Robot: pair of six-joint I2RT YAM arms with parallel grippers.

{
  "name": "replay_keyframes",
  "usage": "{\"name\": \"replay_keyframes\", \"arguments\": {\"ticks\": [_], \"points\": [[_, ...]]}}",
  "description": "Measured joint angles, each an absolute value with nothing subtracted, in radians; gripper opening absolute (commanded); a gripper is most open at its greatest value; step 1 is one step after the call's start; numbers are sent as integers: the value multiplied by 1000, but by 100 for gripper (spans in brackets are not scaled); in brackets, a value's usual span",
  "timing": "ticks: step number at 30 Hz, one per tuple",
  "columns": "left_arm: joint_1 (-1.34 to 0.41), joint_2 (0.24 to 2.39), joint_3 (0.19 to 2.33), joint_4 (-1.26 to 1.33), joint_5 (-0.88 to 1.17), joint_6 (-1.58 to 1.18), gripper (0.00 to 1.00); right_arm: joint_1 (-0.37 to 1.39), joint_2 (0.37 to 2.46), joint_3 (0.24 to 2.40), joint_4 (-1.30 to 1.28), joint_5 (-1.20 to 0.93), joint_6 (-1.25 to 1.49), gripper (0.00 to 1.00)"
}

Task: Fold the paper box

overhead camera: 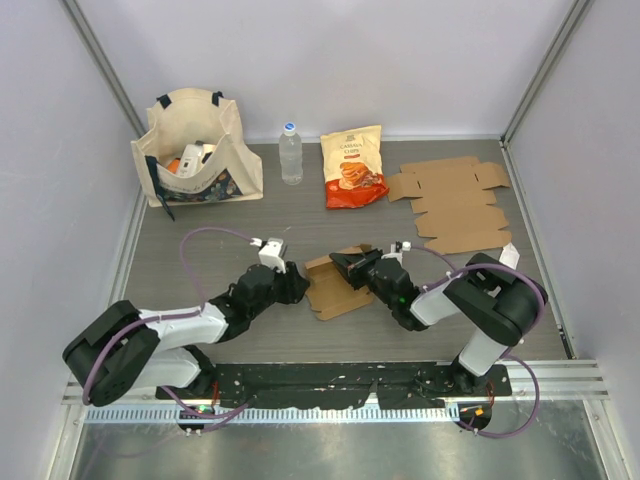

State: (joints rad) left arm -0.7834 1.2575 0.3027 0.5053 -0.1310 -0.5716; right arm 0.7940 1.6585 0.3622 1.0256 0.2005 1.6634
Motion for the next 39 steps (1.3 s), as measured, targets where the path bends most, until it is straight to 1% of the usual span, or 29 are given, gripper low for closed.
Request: {"name": "replay_keyframes", "arguments": {"ticks": [8,11,15,22,27,33,34,39], "points": [[-783,1225,264,521,-160,-577,44,797,1679,361,1062,211,1611,1],[-783,1210,253,533,-161,-587,47,799,1689,363,1081,218,1568,1],[-783,1200,244,546,-161,-595,48,807,1711,367,1112,232,1521,1],[-784,1211,250,549,-188,-579,45,816,1826,356,1307,253,1520,1],[-789,1238,280,550,-238,-539,45,821,1853,342,1370,258,1524,1],[-813,1310,307,557,-289,-504,49,822,1852,340,1370,262,1528,1],[-820,1321,311,557,-302,-498,52,822,1852,340,1369,262,1533,1],[-883,1358,331,560,-405,-479,55,822,1848,336,1366,277,1561,1]]}}
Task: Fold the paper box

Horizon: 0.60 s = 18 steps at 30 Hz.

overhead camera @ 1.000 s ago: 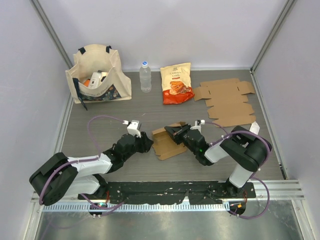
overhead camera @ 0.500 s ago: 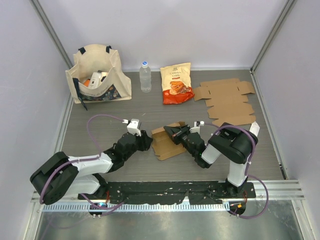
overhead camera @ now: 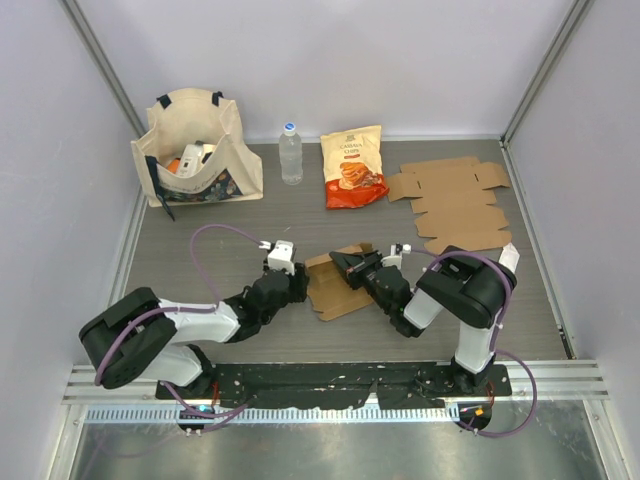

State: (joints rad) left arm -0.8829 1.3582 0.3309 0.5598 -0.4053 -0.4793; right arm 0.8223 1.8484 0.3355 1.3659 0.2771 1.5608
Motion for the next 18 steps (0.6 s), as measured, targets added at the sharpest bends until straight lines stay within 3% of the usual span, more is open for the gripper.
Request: {"name": "replay_keyframes", "arguments": {"ticks": [7,14,18], "points": [[-930,1370,338,567,-479,-464,59,823,1828,329,1340,290,1578,1],[-944,1319,336,570,-430,-468,61,823,1823,328,1332,292,1582,1],[-947,1310,337,572,-423,-471,56,823,1823,328,1332,291,1588,1]]}}
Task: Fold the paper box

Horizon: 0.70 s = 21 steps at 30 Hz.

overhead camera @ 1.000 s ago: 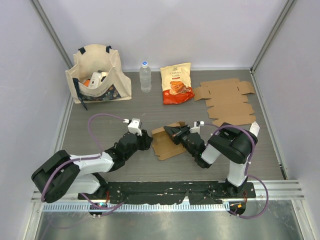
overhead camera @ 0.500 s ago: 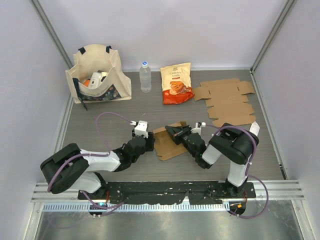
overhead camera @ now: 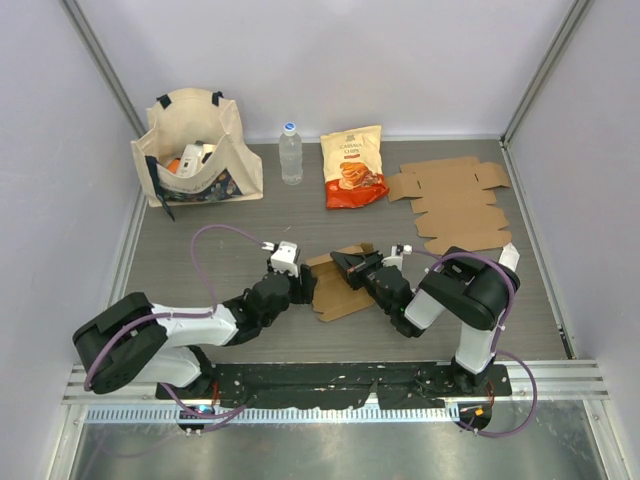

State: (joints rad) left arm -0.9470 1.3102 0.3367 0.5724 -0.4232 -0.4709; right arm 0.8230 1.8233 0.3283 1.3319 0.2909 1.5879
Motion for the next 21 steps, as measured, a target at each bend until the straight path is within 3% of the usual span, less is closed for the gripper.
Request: {"name": "replay_keyframes", "arguments": {"ticks": [9,12,17,19,21], "points": [[-956,1410,405,577,-495,-457,43,832,1824,328,1331,294,1601,1],[-979,1447,429,571,-591,-456,31,834,1824,328,1331,295,1606,1],[-1036,1539,502,543,-765,-465,29,839,1823,328,1329,301,1616,1],[-1069,1596,544,524,-870,-464,22,842,1823,328,1327,308,1622,0],[-1099,1637,587,476,-958,-493,7,846,1821,330,1322,318,1627,1]]}}
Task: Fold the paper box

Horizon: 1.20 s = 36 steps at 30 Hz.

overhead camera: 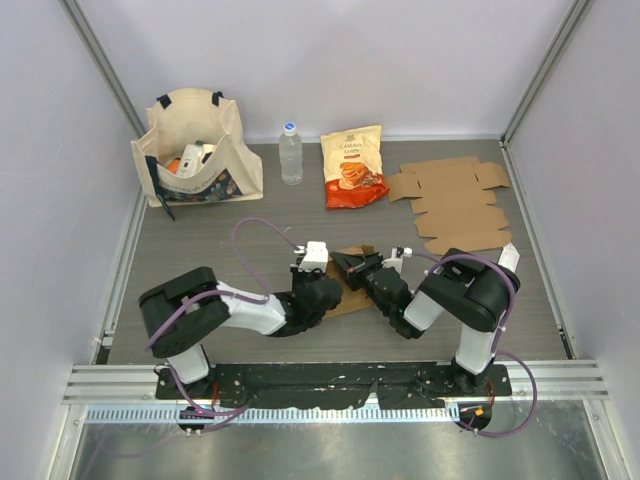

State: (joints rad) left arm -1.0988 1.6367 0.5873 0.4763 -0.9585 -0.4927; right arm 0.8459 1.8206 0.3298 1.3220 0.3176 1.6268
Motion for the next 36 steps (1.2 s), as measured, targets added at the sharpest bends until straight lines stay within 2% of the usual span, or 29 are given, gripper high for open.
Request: {"name": "replay_keyframes", "arguments": {"ticks": [2,8,17,24,25,26,27,28,29,31,36], "points": [[-1118,1714,669,400,-1074,-543,0,848,1816,330,1314,346,1631,1],[-1135,1860,862,130,-1275,-757,0,858,1815,333,1308,410,1645,1],[-1123,1850,888,35,-1239,-829,0,874,1815,336,1308,438,1629,1],[-1113,1866,970,-168,-1221,-965,0,886,1816,342,1301,470,1625,1],[-1112,1865,971,-176,-1219,-974,5,886,1816,342,1301,469,1625,1],[-1113,1864,971,-178,-1215,-981,15,886,1816,342,1301,469,1624,1],[-1112,1861,968,-175,-1210,-981,27,887,1816,342,1300,470,1621,1],[-1112,1851,958,-167,-1201,-979,45,888,1816,342,1300,469,1620,1],[-1111,1831,942,-165,-1174,-972,51,889,1816,342,1301,462,1615,1],[-1109,1782,883,-159,-1104,-954,59,896,1816,342,1302,435,1600,1],[-1104,1506,660,-146,-916,-905,70,899,1827,343,1322,357,1560,1]]}}
